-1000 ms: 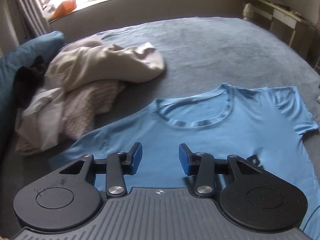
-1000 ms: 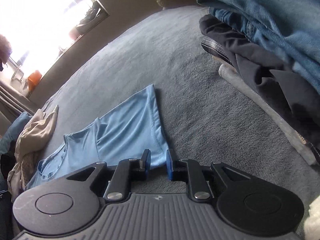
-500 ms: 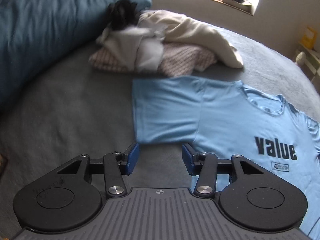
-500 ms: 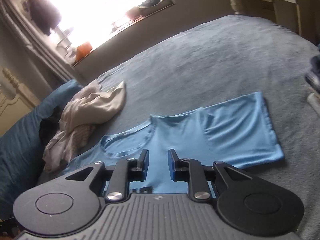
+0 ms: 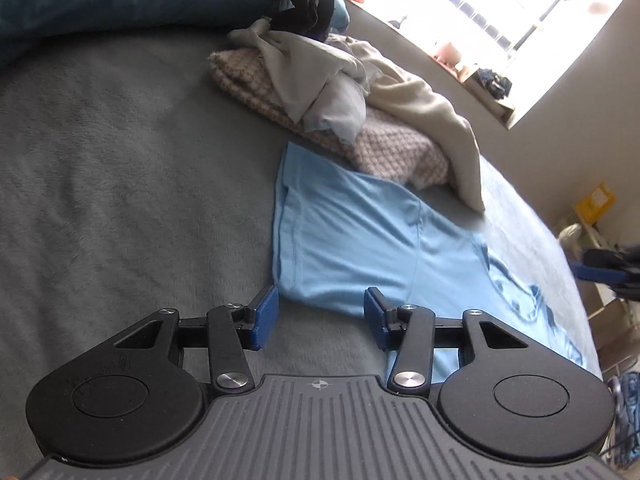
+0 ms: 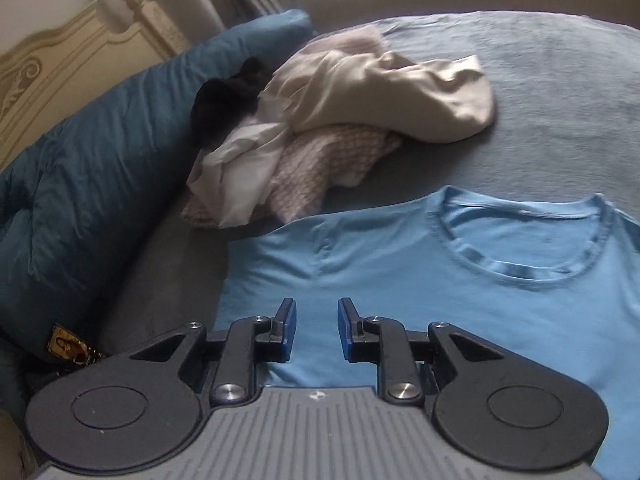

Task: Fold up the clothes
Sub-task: 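Grasp the T-shirt side edge with the right gripper and lift it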

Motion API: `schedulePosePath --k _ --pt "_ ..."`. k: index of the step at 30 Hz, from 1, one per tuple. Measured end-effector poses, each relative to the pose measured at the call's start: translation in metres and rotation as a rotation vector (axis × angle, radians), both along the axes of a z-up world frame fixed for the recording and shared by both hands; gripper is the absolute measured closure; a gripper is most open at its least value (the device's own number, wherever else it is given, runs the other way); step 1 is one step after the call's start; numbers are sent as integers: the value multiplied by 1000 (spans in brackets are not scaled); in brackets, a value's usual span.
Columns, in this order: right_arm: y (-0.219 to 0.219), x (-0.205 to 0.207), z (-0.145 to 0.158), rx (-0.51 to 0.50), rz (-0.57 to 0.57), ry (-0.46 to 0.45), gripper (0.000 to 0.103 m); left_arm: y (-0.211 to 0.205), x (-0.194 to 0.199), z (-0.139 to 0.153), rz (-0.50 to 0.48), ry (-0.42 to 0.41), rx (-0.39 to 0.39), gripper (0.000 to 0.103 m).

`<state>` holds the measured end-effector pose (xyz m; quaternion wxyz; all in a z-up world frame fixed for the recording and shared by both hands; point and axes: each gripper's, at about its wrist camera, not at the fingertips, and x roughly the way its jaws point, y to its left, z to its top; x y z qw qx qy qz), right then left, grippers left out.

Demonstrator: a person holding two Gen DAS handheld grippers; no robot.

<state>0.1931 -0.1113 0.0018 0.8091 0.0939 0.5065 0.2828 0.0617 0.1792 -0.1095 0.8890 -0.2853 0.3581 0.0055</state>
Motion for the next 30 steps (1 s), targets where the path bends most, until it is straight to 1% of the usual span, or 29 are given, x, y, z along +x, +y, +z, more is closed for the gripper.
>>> schedulePosePath --k 4,6,7,10,12,15,17,19,20,21,23,24,25,26,27,28,30 --pt "88 19 -30 -61 138 37 78 4 8 -15 0 33 7 58" --pt "128 27 -43 -88 189 46 76 8 9 -24 6 45 -9 61" --pt "148 31 -50 -102 213 50 74 10 9 -28 10 44 -19 63" --pt "191 42 -68 -140 230 32 64 12 9 -34 24 15 -22 66" --pt "217 48 -81 -185 240 30 60 12 10 -36 33 4 -29 68" --pt "246 54 -100 -259 246 56 59 14 12 -38 48 -6 -45 69" --pt "256 53 -109 -306 249 62 58 13 14 -39 53 -4 -30 75" --pt "262 52 -117 -338 249 59 58 10 13 -40 51 -7 8 85" --pt "264 51 -119 -344 248 51 58 7 13 -40 47 -10 27 89" --pt "264 50 -120 -347 248 43 58 5 13 -39 42 -15 45 94" --pt "262 50 -121 -344 244 35 60 -1 12 -38 32 -25 80 99" --pt "260 51 -121 -343 238 32 65 -4 12 -36 27 -33 95 101" --pt "258 53 -122 -339 232 34 66 -6 11 -34 23 -44 106 101" --pt "256 55 -122 -336 225 33 74 -8 10 -31 19 -57 114 101" --pt "252 56 -122 -336 215 30 84 -10 9 -29 15 -70 122 101" --pt "248 58 -123 -330 211 33 89 -12 8 -26 10 -84 131 101" --pt "238 61 -121 -298 189 45 97 -18 6 -19 -1 -114 153 101"
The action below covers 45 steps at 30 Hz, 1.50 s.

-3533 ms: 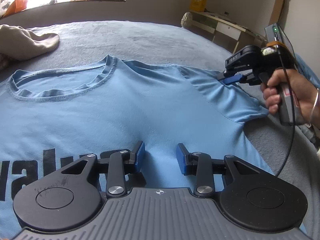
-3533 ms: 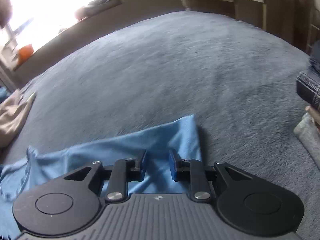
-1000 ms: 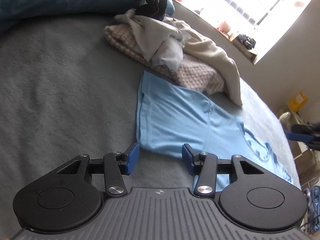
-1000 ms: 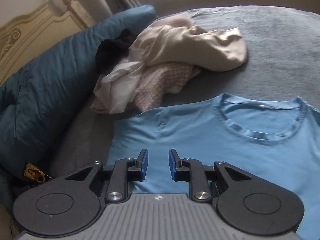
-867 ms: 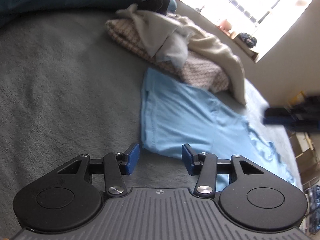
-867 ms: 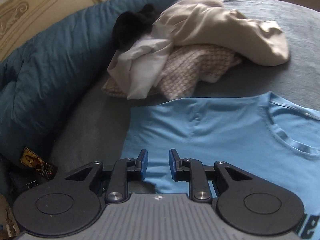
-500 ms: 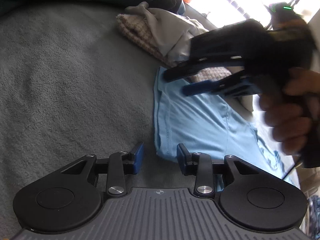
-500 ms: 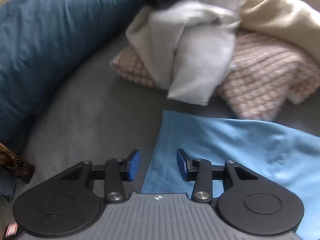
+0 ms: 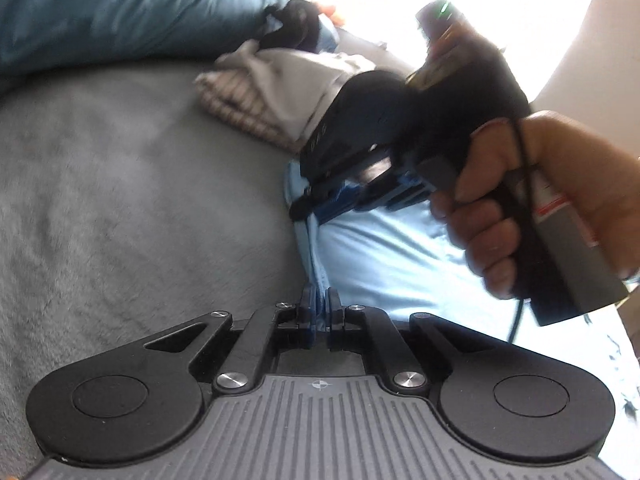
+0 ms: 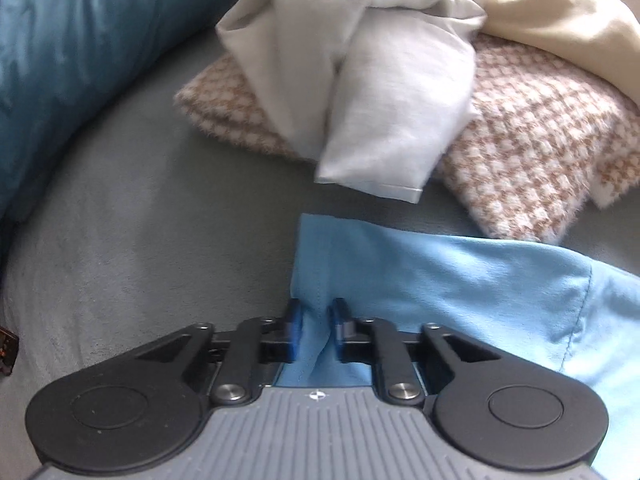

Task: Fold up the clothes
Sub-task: 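Grasp the T-shirt side edge with the right gripper and lift it, then fold the held side edge across the T-shirt body with the right gripper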

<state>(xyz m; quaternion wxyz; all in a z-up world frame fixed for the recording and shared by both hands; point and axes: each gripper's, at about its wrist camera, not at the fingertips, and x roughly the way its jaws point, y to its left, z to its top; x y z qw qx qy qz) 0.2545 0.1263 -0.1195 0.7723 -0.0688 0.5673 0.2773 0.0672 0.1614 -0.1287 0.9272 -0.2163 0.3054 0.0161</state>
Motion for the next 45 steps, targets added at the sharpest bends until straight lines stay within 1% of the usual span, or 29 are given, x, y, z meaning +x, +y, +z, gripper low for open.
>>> schedulePosePath --k 3,5,10,13,17,20,22,25,28,30,33,36,39,41,43,45 --pt "-19 5 5 75 -30 13 99 -9 -3 12 -20 -50 31 102" --pt "-36 6 14 123 -39 13 99 -15 -5 20 -37 -84 44 102" --pt "-80 5 52 240 -77 -29 99 -39 -6 40 -103 -160 69 102" --pt "-113 4 70 299 -114 -66 99 -56 -4 50 -148 -200 87 102" --pt "-155 6 81 361 -190 -98 99 -80 -2 57 -216 -235 97 102" --pt "-188 3 84 391 -239 -117 99 -101 -3 57 -280 -250 126 102" --pt "-207 -1 82 400 -277 -120 99 -115 -1 54 -321 -244 147 101" --pt "-237 -7 70 404 -336 -119 99 -133 3 45 -372 -222 185 101" --pt "-265 -8 50 426 -416 -111 99 -147 7 33 -411 -203 246 101" --pt "-279 -10 31 446 -469 -96 99 -155 10 21 -449 -179 284 101" --pt "-298 -10 2 484 -531 -47 99 -160 9 6 -476 -123 308 96" --pt "-317 -9 -21 553 -616 35 97 -150 -7 3 -485 -109 280 80" --pt "-332 -12 -30 584 -666 70 95 -135 -23 5 -468 -130 287 80" --pt "-339 -19 -31 599 -678 79 89 -126 -28 6 -435 -133 322 80" --pt "-345 -27 -31 608 -684 83 73 -121 -27 3 -413 -120 388 80" --pt "-347 -35 -29 602 -674 87 65 -120 -24 0 -417 -100 441 80"
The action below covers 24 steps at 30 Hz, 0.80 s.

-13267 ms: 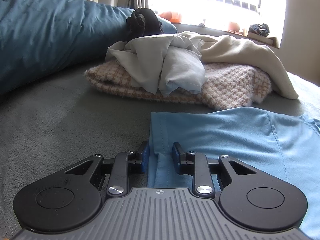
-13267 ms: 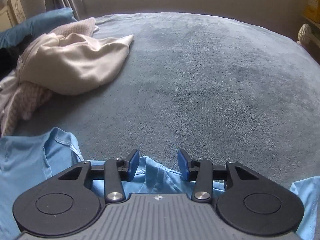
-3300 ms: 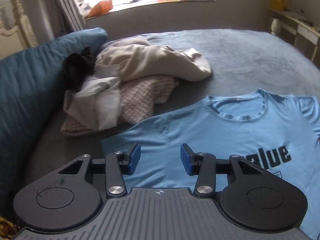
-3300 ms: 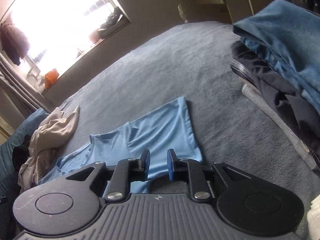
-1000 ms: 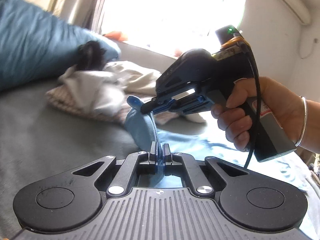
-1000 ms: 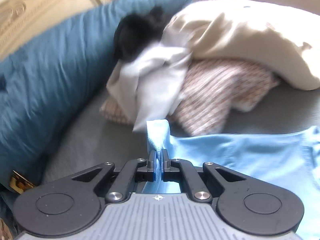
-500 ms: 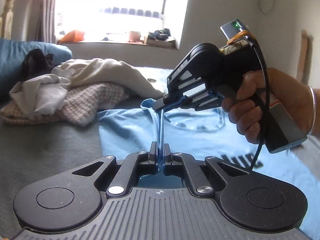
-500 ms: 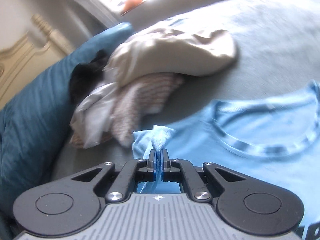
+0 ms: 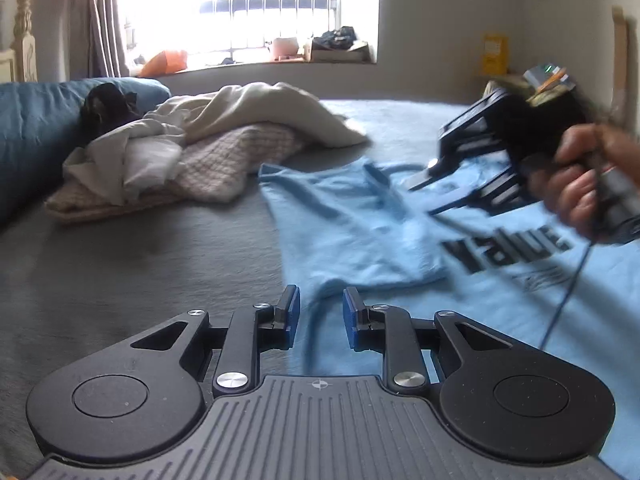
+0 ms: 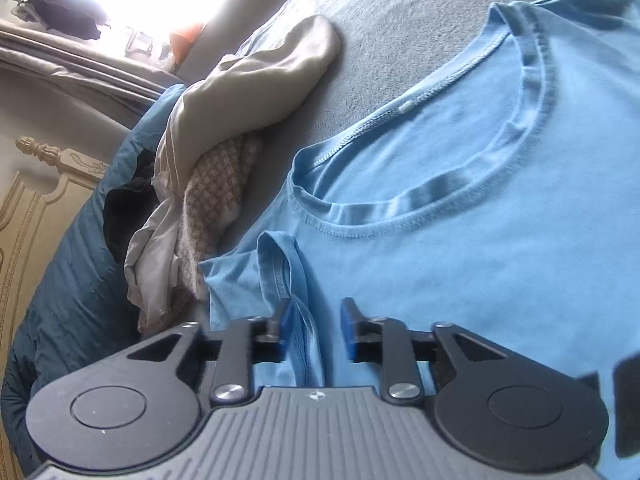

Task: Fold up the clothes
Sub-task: 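Fold the held side edge across the T-shirt body with the right gripper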

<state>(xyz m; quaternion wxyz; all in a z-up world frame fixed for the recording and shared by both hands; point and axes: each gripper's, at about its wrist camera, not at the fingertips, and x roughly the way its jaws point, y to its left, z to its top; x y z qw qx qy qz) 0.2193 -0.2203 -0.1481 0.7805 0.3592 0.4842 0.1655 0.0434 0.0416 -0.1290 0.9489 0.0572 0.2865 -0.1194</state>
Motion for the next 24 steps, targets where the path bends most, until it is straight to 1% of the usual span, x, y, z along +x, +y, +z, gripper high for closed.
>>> schedulePosePath --k 2,4,9,11,14,16,18,20,21,22,24 --pt "2 -7 2 -12 21 8 63 -4 4 -5 -17 11 63 80" --pt "7 -12 5 -38 63 19 60 -11 6 -10 -37 5 126 80" --pt "23 -23 14 -129 146 13 56 -29 8 -23 -67 -59 293 79" --pt "30 -26 18 -162 173 5 54 -31 9 -24 -56 -70 313 79" --pt "41 -29 21 -205 217 -3 53 -29 10 -23 -34 -75 315 86" --pt "48 -33 23 -240 248 -12 53 -25 10 -22 -18 -76 311 93" --pt "55 -37 25 -290 266 -28 55 -21 10 -22 -2 -72 301 94" --pt "62 -41 27 -343 283 -47 64 -19 10 -21 12 -73 289 96" --pt "64 -42 27 -356 296 -53 78 -17 10 -21 18 -73 282 96" --pt "66 -44 27 -363 310 -57 94 -16 9 -21 24 -75 277 97" --pt "66 -47 29 -354 308 -54 100 -14 7 -20 34 -83 269 98"
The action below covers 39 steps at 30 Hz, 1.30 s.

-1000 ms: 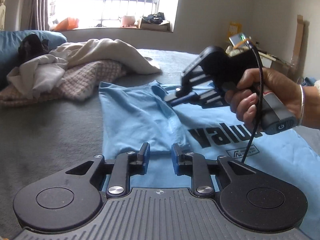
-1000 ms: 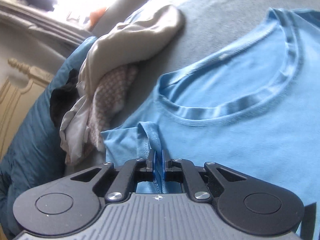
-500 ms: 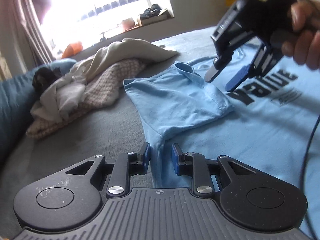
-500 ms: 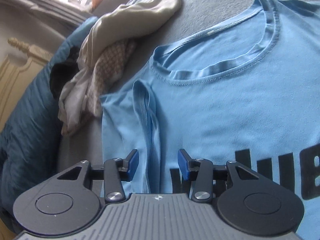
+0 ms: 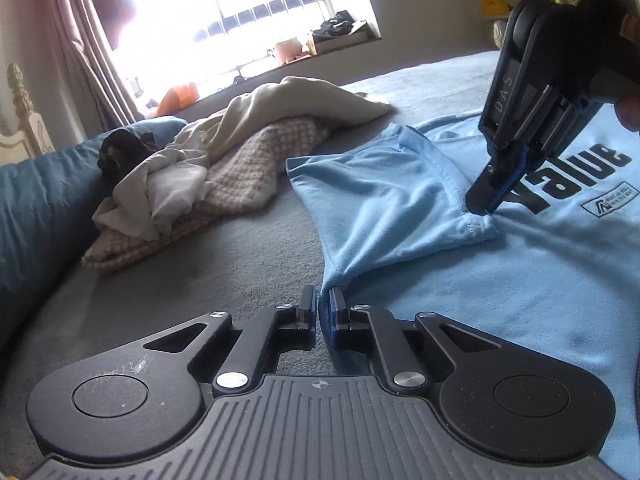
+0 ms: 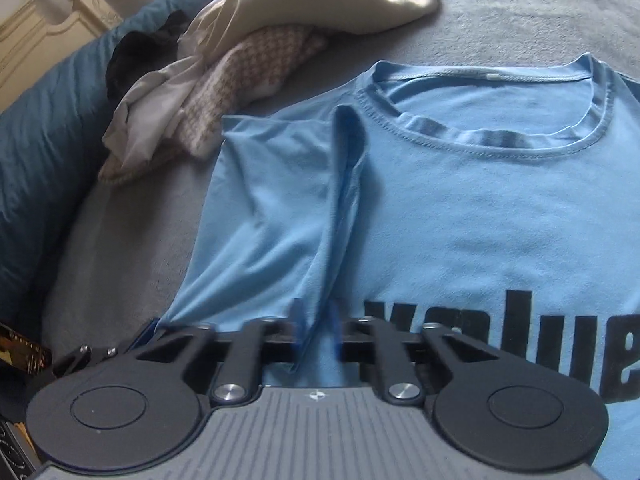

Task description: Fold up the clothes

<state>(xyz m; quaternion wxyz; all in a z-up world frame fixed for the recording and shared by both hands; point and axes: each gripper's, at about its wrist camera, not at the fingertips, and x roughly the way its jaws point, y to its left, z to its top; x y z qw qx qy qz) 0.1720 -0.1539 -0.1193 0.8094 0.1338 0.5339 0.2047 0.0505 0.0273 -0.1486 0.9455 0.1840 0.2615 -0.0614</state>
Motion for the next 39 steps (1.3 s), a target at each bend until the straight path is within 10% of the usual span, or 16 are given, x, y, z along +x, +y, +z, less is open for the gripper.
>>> schedulePosePath --k 23,30,39 --pt "-11 -18 -7 36 -75 92 103 19 -1 -8 43 43 -84 98" --pt "17 -27 27 24 110 -139 101 20 -1 -9 42 46 -92 98" --pt "34 -37 -14 -76 237 -94 101 27 1 -10 55 59 -141 94"
